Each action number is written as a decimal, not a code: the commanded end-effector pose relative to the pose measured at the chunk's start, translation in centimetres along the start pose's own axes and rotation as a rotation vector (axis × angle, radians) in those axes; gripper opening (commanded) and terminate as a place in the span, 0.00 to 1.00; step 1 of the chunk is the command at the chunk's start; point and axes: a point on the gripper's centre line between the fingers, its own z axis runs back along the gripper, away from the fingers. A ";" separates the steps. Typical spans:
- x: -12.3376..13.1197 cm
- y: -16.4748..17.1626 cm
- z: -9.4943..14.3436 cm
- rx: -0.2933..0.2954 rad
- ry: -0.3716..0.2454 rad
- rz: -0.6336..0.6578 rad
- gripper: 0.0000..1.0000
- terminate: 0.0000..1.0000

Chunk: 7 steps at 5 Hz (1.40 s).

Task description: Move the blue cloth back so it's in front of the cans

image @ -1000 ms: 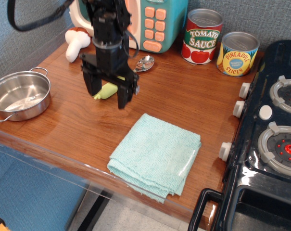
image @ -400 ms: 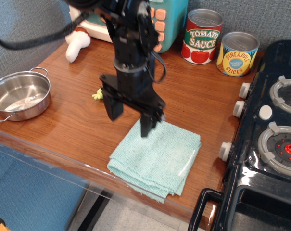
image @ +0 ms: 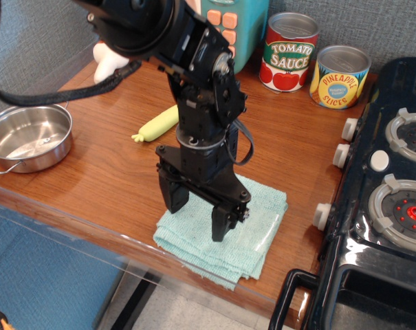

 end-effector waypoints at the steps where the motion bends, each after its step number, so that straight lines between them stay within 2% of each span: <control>1: 0.6 -0.1 0.0 0.012 -0.036 -0.002 1.00 0.00; 3: 2.1 0.1 -1.9 0.041 -0.013 0.025 1.00 0.00; 6: 8.6 3.2 -2.5 0.080 -0.028 0.147 1.00 0.00; 7: 10.2 4.4 -3.1 0.098 -0.013 0.196 1.00 0.00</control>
